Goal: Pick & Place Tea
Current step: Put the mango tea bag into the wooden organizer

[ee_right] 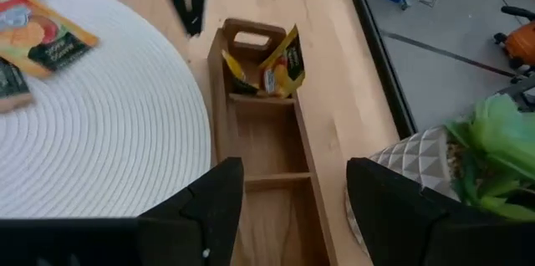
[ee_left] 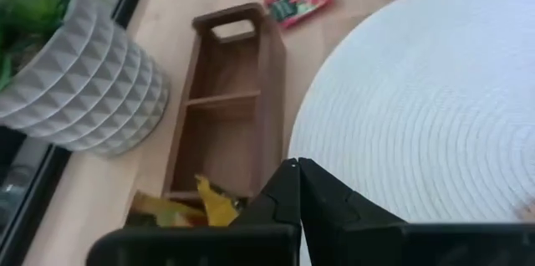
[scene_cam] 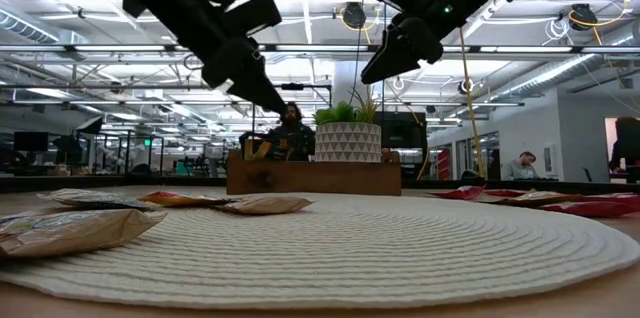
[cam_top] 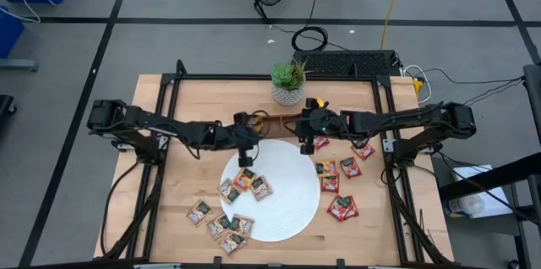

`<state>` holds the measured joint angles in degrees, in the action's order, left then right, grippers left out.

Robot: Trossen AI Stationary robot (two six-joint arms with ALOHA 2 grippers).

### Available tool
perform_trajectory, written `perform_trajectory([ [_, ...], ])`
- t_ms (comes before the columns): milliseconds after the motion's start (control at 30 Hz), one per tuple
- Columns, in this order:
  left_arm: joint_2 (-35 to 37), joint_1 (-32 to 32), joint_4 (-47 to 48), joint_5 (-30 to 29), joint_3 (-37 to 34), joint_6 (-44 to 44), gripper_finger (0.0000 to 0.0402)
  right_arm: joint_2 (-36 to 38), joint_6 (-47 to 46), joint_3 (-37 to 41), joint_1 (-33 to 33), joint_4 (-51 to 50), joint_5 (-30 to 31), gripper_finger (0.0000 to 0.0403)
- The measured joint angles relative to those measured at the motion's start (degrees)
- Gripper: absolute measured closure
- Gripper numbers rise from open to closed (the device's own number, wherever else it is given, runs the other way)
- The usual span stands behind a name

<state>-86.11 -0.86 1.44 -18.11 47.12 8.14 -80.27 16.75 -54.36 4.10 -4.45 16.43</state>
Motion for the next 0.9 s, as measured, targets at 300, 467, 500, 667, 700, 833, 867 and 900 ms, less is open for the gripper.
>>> perform_trajectory([
  [300,-3.1,0.5,-0.2,3.5,0.0,-2.7,0.0399,0.0,-1.0,0.1,0.0,-0.1,-0.2,0.0206],
  [467,-8.1,0.9,-2.1,0.9,0.0,-2.7,0.04,0.0,-1.1,0.1,0.0,-0.1,-0.2,0.0206],
  [500,-8.6,1.1,-2.2,0.4,0.0,-2.7,0.04,0.0,-1.1,0.1,0.0,-0.1,-0.2,0.0206],
  [667,-9.6,3.2,-2.0,-0.5,0.0,-3.5,0.04,0.0,-1.7,0.1,0.0,-0.1,-0.2,0.0206],
  [700,-9.5,3.6,-2.1,-0.5,0.0,-3.8,0.04,0.0,-1.7,0.1,0.0,-0.1,-0.2,0.0206],
  [833,-8.6,4.7,-2.2,-0.6,0.0,-3.9,0.04,0.0,-1.7,0.1,0.0,-0.1,-0.2,0.0206],
  [867,-8.6,4.9,-2.4,-0.7,0.0,-3.9,0.04,0.0,-1.7,0.1,0.0,-0.1,-0.2,0.0206],
  [900,-8.6,5.1,-2.1,-1.0,0.0,-3.7,0.04,0.0,-1.7,0.1,0.0,-0.1,-0.2,0.0206],
])
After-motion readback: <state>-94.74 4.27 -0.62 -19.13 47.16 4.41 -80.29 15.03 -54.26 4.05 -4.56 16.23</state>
